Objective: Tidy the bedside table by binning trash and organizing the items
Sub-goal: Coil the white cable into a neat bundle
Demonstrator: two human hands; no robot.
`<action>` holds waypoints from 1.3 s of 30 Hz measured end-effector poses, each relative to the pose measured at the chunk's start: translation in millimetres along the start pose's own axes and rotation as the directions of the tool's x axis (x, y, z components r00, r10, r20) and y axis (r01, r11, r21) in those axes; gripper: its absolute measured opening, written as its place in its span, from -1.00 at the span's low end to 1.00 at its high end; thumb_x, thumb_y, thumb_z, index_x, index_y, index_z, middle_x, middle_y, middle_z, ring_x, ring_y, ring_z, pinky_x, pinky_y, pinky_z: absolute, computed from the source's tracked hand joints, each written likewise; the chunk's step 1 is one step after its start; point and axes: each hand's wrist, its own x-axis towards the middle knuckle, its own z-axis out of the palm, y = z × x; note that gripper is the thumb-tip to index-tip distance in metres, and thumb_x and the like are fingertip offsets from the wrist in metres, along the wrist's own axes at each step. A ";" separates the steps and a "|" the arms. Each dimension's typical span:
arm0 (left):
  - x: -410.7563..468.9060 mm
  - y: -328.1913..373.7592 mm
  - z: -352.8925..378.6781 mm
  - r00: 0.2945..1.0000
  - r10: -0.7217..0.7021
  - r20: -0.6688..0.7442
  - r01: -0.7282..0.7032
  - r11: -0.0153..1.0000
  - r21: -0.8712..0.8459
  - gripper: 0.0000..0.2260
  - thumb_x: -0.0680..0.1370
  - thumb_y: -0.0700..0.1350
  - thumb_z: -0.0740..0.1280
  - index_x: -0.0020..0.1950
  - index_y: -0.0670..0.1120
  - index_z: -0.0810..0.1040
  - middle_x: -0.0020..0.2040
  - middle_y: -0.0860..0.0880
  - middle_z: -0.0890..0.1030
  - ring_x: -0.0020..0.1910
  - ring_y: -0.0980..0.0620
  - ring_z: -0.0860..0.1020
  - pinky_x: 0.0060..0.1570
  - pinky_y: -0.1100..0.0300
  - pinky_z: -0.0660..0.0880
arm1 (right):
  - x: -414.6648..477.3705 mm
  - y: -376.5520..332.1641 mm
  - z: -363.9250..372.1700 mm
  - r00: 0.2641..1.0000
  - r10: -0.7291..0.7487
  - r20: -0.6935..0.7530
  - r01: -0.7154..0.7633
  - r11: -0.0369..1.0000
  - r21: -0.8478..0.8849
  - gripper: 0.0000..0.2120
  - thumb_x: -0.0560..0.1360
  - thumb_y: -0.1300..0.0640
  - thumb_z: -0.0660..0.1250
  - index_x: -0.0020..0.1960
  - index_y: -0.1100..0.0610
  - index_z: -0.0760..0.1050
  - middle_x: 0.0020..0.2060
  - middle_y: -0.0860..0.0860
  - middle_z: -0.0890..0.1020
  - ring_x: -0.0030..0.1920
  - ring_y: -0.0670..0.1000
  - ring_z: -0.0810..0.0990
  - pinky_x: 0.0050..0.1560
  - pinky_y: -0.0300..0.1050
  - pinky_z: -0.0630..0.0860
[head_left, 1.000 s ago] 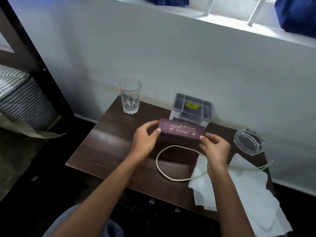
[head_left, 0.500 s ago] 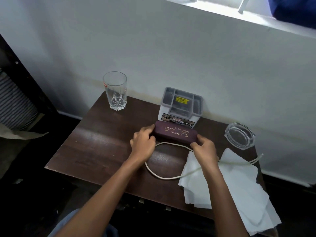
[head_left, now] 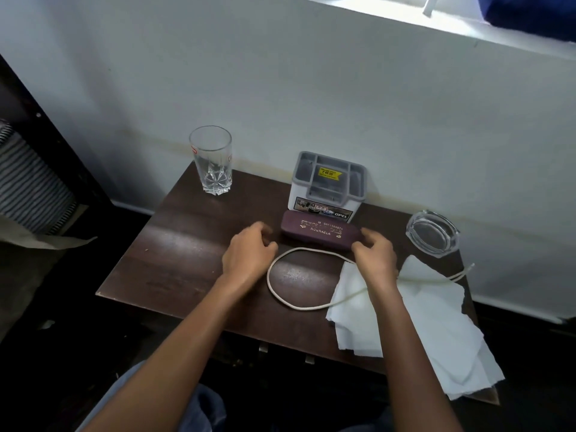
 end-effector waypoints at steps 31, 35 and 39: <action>-129.0 77.0 -43.0 0.979 0.081 0.185 0.076 0.698 -0.712 -0.85 0.58 -0.24 0.26 -0.18 -0.17 0.52 -0.24 -0.09 0.59 -0.36 0.08 0.50 -0.31 0.17 0.60 | -61.5 35.0 -55.9 0.908 0.072 0.413 -0.404 -0.116 0.907 -0.71 0.64 0.03 0.00 -0.16 0.14 0.33 0.29 0.27 0.45 0.31 0.31 0.43 0.28 0.15 0.39; -134.8 59.8 -31.0 0.966 -0.028 0.256 0.207 0.674 -0.709 -0.89 0.57 -0.22 0.28 -0.15 -0.16 0.51 -0.22 -0.08 0.60 -0.34 0.05 0.50 -0.38 0.22 0.59 | -56.8 42.6 -57.5 0.924 0.068 0.376 -0.366 -0.120 0.923 -0.60 0.63 0.02 0.07 0.33 0.26 0.36 0.12 0.12 0.58 0.04 0.17 0.64 0.03 0.01 0.59; -140.9 45.7 -25.5 0.949 -0.055 0.310 0.260 0.694 -0.671 -0.93 0.55 -0.21 0.31 -0.14 -0.14 0.53 -0.21 -0.07 0.65 -0.33 0.05 0.56 -0.30 0.19 0.60 | -63.2 39.2 -62.2 0.965 0.108 0.240 -0.245 0.035 0.969 -0.79 0.62 0.15 0.12 0.24 0.11 0.37 -0.05 0.09 0.67 -0.24 0.07 0.69 -0.19 -0.09 0.62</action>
